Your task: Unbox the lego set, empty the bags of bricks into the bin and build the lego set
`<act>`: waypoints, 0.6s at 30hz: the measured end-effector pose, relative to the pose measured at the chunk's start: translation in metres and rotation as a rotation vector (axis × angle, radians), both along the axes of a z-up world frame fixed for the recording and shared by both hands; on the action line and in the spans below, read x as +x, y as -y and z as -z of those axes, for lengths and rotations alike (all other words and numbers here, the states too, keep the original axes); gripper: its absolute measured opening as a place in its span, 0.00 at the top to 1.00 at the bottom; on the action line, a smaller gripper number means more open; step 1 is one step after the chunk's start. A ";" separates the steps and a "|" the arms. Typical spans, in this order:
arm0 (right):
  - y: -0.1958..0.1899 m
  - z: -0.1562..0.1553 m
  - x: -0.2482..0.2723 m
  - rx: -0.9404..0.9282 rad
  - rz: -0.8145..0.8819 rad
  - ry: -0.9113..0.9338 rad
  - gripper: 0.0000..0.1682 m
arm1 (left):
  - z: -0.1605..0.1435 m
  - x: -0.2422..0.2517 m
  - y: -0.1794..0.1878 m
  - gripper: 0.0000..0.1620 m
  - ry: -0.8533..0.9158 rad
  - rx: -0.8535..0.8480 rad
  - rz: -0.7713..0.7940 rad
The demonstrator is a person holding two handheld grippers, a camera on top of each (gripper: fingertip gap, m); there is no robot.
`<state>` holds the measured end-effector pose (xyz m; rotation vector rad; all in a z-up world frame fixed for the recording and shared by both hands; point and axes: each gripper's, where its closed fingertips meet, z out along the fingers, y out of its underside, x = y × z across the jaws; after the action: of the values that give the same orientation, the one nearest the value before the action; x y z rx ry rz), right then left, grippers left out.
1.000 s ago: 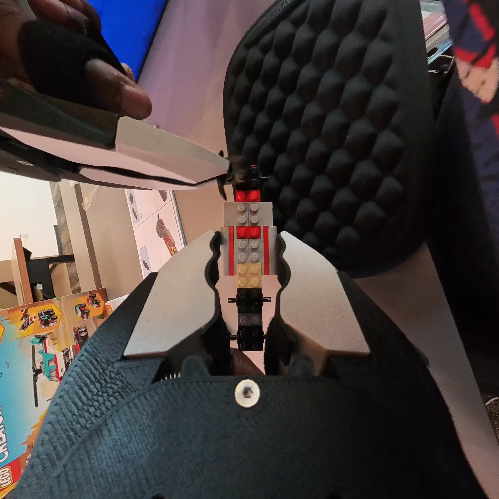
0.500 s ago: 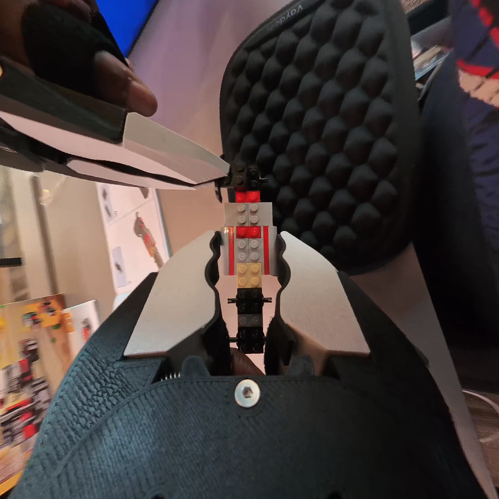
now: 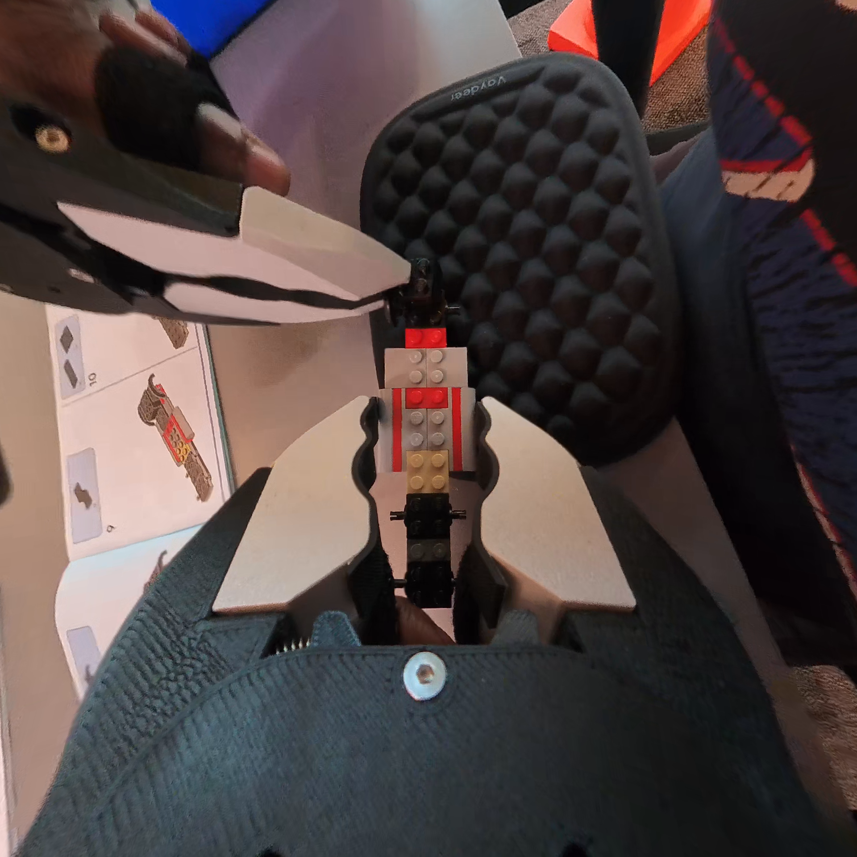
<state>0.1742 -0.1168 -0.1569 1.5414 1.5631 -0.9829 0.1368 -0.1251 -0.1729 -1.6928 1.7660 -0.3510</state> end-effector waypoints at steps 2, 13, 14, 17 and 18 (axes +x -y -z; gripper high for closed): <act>-0.001 0.000 -0.001 -0.017 -0.026 0.013 0.96 | 0.000 0.000 -0.001 0.75 -0.006 -0.001 0.008; -0.009 -0.012 -0.008 -0.063 0.018 -0.030 0.97 | 0.001 0.005 -0.003 0.75 -0.006 -0.085 -0.026; -0.008 -0.011 -0.008 -0.068 0.017 -0.028 0.97 | 0.001 0.005 -0.003 0.75 -0.003 -0.086 -0.026; -0.008 -0.005 -0.007 -0.031 0.012 -0.021 0.97 | 0.001 0.007 -0.003 0.75 -0.002 -0.083 -0.024; -0.007 -0.005 -0.008 -0.026 0.010 -0.022 0.97 | 0.001 0.007 -0.003 0.75 -0.004 -0.082 -0.024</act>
<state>0.1665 -0.1095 -0.1519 1.5270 1.5529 -1.0254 0.1438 -0.1221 -0.1735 -1.7711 1.7545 -0.4150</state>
